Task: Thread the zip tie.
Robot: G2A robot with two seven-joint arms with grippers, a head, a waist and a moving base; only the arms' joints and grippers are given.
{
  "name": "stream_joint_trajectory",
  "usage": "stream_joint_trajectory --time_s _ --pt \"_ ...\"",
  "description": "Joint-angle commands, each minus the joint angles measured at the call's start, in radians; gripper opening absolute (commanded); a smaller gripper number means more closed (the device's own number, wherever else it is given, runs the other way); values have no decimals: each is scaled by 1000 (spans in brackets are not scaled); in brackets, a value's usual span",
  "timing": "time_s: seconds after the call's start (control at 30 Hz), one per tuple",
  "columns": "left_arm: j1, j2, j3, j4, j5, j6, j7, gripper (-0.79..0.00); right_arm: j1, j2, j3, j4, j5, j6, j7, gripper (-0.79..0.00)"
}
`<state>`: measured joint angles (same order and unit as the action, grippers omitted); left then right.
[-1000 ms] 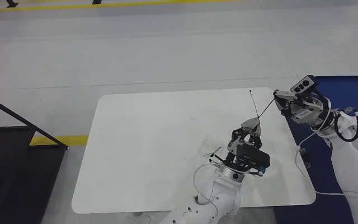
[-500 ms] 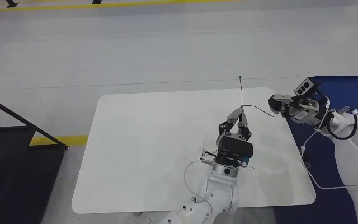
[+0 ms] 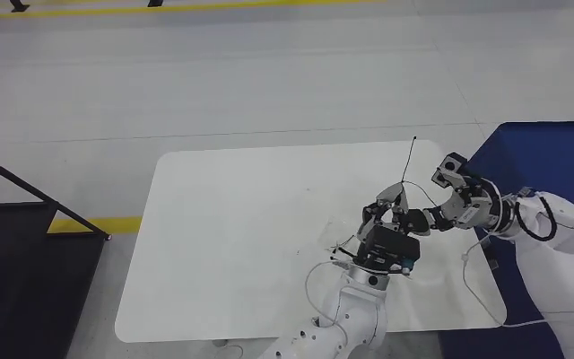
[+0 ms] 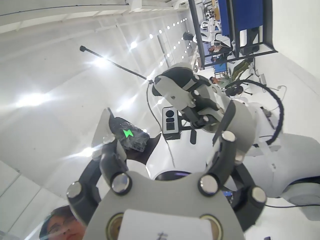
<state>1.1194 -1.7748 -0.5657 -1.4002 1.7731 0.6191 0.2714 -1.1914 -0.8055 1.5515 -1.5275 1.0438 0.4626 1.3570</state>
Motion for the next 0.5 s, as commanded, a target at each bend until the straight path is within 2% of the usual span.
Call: stream_joint_trajectory --time_s 0.0,0.27,0.47 --pt "2 2 2 0 7 -4 -1 -785 4 2 7 2 8 10 -10 -400" --pt "7 5 0 -5 23 -3 2 -785 17 3 15 17 18 18 -33 -566" --pt "6 3 3 10 68 2 12 -785 11 8 -10 7 54 58 -57 -591"
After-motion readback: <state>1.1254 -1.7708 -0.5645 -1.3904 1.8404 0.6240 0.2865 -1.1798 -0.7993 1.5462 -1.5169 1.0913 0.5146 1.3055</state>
